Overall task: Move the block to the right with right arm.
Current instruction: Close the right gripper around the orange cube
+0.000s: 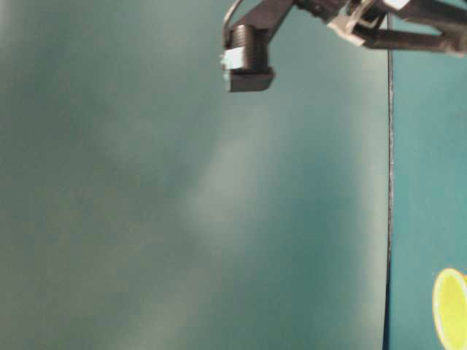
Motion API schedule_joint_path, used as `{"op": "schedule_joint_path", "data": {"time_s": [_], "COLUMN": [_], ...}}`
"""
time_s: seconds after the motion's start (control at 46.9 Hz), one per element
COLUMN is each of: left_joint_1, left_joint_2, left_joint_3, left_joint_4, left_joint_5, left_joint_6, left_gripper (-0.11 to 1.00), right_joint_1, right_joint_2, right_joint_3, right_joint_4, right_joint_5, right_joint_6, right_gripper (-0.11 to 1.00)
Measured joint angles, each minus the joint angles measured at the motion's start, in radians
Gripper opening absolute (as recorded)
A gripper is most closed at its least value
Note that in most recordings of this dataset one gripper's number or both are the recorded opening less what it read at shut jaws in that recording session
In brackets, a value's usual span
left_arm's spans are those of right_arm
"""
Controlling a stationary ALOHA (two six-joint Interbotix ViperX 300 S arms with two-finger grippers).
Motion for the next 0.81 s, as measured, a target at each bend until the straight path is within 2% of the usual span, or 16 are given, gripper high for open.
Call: {"op": "schedule_joint_path", "data": {"time_s": [0.363, 0.491, 0.619, 0.811], "left_joint_1": [0.000, 0.000, 0.000, 0.000], "left_joint_2": [0.000, 0.000, 0.000, 0.002], "left_joint_3": [0.000, 0.000, 0.002, 0.000], "left_joint_4": [0.000, 0.000, 0.000, 0.000], "left_joint_5": [0.000, 0.000, 0.002, 0.002], "left_joint_6": [0.000, 0.000, 0.000, 0.000], "left_gripper": [0.00, 0.00, 0.00, 0.00], "right_joint_1": [0.000, 0.000, 0.000, -0.002], "right_joint_2": [0.023, 0.026, 0.026, 0.026], "right_joint_3": [0.014, 0.014, 0.014, 0.014], "right_joint_4": [-0.002, 0.000, -0.002, -0.002], "right_joint_5": [0.000, 0.000, 0.000, 0.006], "right_joint_6": [0.005, 0.005, 0.005, 0.014], "right_gripper": [0.60, 0.54, 0.41, 0.40]}}
